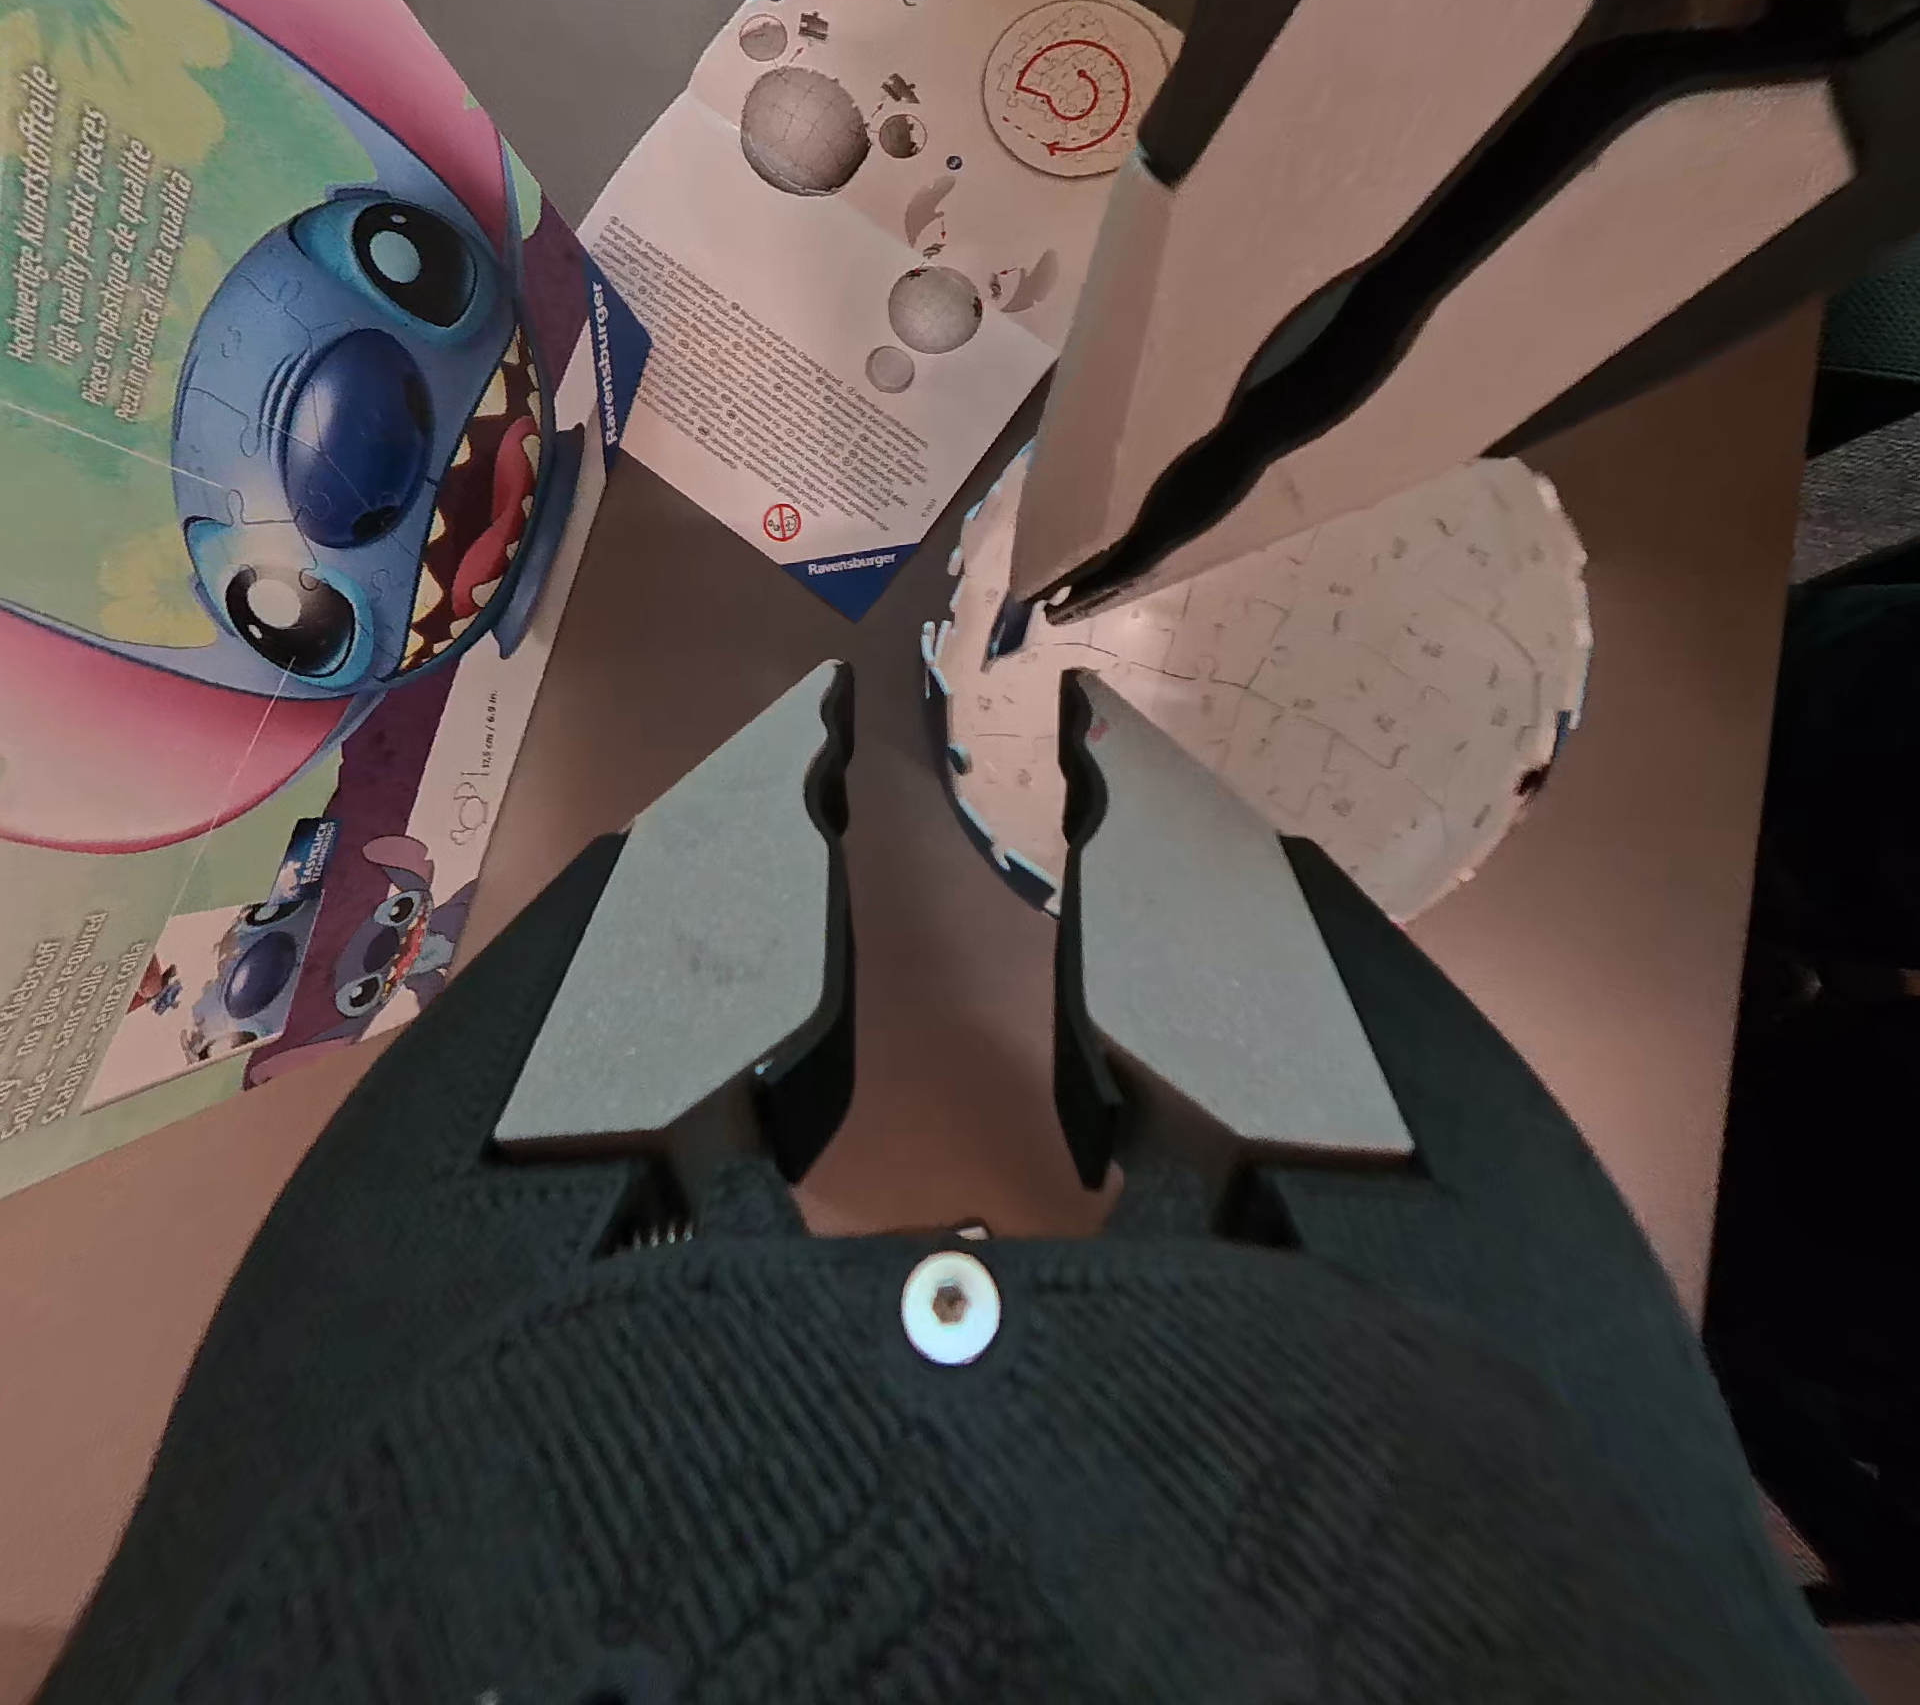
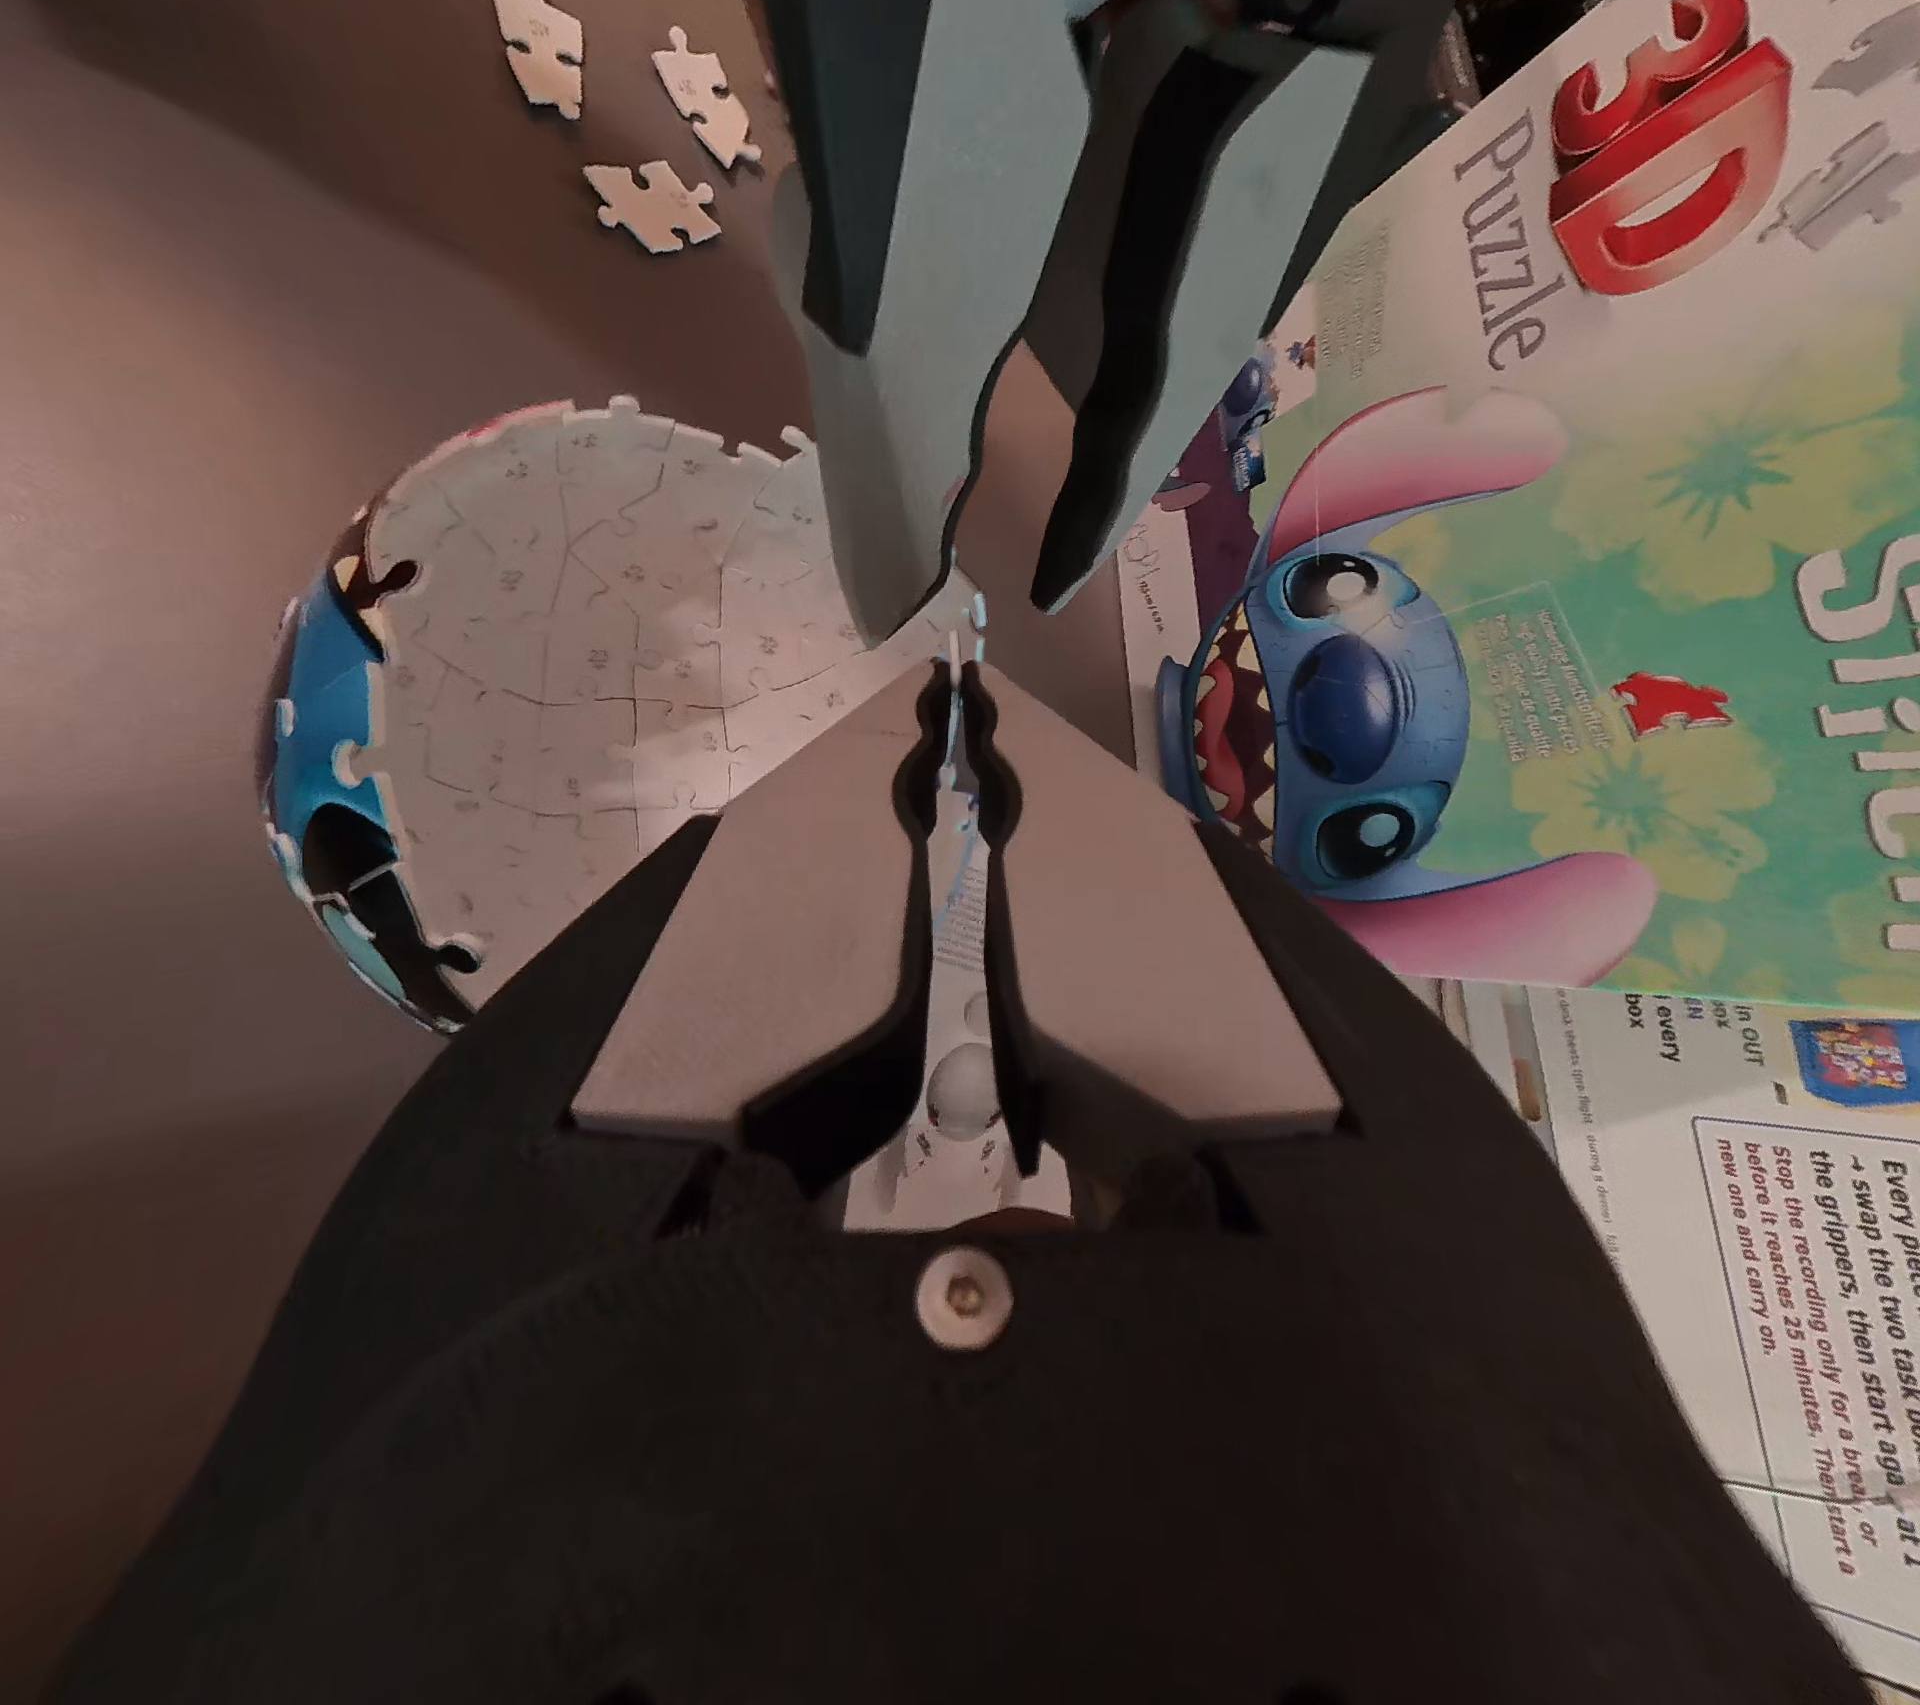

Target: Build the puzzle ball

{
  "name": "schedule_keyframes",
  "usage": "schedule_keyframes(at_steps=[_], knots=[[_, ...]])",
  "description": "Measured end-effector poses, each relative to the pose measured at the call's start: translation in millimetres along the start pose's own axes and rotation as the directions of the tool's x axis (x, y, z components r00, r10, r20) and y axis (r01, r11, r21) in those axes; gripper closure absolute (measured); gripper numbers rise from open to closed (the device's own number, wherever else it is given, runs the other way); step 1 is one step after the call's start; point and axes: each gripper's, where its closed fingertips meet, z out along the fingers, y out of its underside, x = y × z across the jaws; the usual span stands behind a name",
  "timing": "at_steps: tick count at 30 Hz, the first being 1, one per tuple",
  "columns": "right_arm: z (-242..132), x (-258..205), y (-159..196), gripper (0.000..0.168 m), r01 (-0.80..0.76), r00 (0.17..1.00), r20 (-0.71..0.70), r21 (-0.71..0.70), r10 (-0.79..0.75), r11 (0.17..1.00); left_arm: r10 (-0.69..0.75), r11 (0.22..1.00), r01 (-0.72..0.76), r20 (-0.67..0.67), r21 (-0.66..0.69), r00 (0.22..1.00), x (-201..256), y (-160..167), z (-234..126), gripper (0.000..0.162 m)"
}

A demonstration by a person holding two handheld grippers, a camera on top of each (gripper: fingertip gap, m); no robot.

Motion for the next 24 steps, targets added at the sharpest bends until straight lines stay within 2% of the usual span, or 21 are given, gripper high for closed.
schedule_keyframes(at_steps=[1, 3, 9, 19, 24], knots=[[-2, 1, -4, 0.167, -0.008, 1.0, 0.006, 0.011, 0.008, 1.0, 0.008, 1.0, -0.009, 0.009, 0.006, 1.0, -1, -1, 0, 0.125], [-6, 1, -11, 0.168, -0.031, 0.999, 0.021, 0.043, 0.03, 0.999, 0.03, 0.999, -0.03, 0.023, 0.029, 0.999, 0, -6, -2, 0.129], [-10, 7, -12, 0.168, -0.096, 0.995, 0.03, 0.09, 0.093, 0.991, 0.099, 0.992, -0.1, 0.01, 0.08, 0.995, 10, -14, -7, 0.16], [-10, 9, 2, 0.168, -0.146, 0.988, 0.062, 0.086, 0.141, 0.986, 0.082, 0.994, -0.081, -0.001, 0.069, 0.997, 10, -17, 6, 0.162], [-20, 15, 0, 0.168, -0.186, 0.981, 0.077, 0.131, 0.177, 0.974, 0.08, 0.995, -0.082, 0.043, 0.065, 0.996, 3, -16, 4, 0.162]])
